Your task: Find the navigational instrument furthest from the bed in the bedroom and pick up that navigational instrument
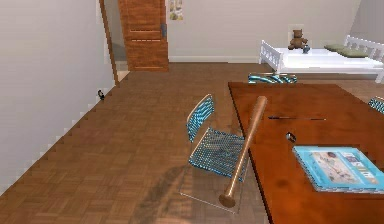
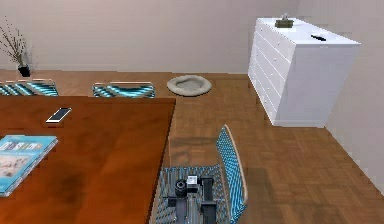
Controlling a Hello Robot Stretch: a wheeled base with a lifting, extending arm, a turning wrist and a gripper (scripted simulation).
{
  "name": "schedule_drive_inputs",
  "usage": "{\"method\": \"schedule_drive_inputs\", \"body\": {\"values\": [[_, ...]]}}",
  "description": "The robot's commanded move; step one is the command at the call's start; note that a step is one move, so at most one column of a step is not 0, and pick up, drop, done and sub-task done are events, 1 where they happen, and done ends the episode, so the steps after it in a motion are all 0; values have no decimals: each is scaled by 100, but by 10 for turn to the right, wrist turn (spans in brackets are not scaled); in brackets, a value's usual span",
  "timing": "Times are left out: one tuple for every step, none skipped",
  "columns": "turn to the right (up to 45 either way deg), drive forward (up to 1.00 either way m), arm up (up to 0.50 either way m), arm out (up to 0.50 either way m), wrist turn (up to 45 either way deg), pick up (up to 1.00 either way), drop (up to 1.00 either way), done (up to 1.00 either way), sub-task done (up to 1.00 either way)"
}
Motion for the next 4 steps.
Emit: {"method": "schedule_drive_inputs", "body": {"values": [[0,0,0,0,450,0,0,0,0],[0,0,0,0,450,0,0,0,0],[0,0,0,0,450,0,0,0,0],[0,0,10,0,0,0,0,0,0]]}}
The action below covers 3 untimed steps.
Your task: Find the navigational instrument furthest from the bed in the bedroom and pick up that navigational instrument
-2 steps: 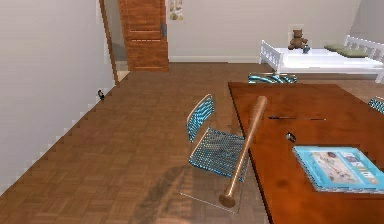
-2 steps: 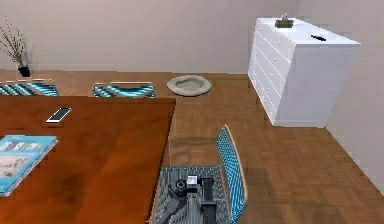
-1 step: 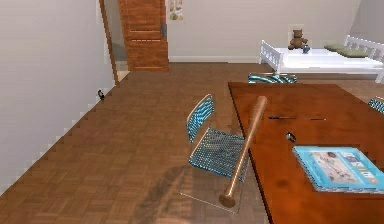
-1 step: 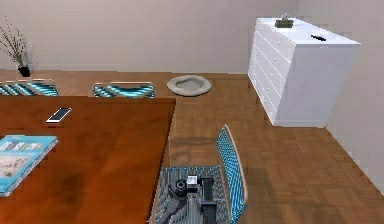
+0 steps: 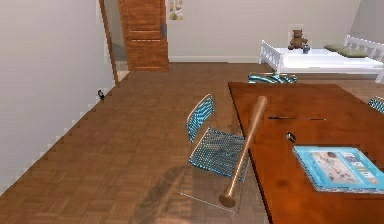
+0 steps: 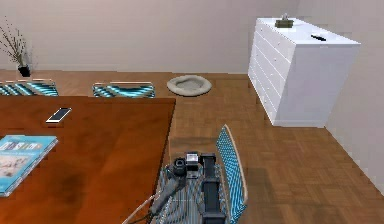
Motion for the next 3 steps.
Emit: {"method": "schedule_drive_inputs", "body": {"values": [[0,0,0,0,450,0,0,0,0],[0,0,0,0,450,0,0,0,0],[0,0,0,0,450,0,0,0,0]]}}
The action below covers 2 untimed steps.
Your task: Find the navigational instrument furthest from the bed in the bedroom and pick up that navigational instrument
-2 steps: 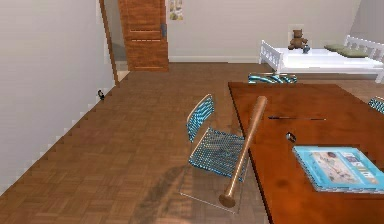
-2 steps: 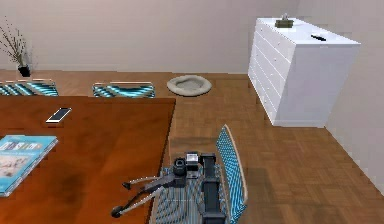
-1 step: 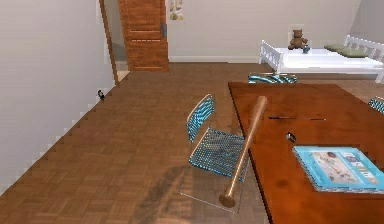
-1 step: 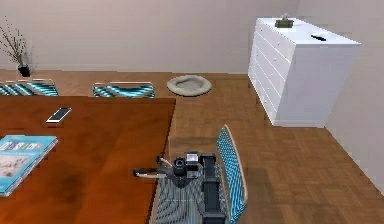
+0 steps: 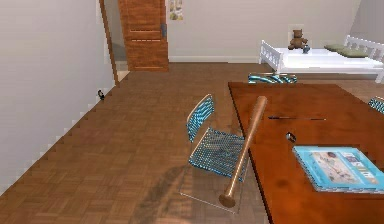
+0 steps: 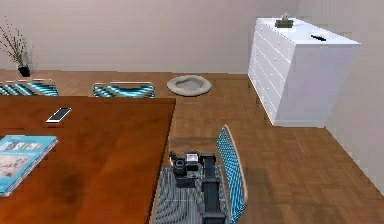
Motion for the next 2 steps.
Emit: {"method": "schedule_drive_inputs", "body": {"values": [[0,0,0,0,210,0,0,0,0],[0,0,-40,0,0,0,0,0,0]]}}
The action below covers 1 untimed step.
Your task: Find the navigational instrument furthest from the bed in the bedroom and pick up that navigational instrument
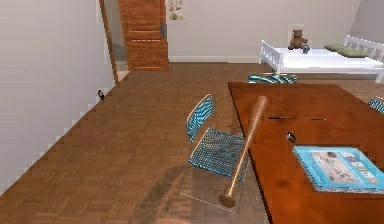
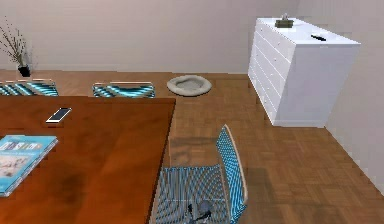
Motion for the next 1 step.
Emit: {"method": "schedule_drive_inputs", "body": {"values": [[0,0,0,0,0,100,0,0,0]]}}
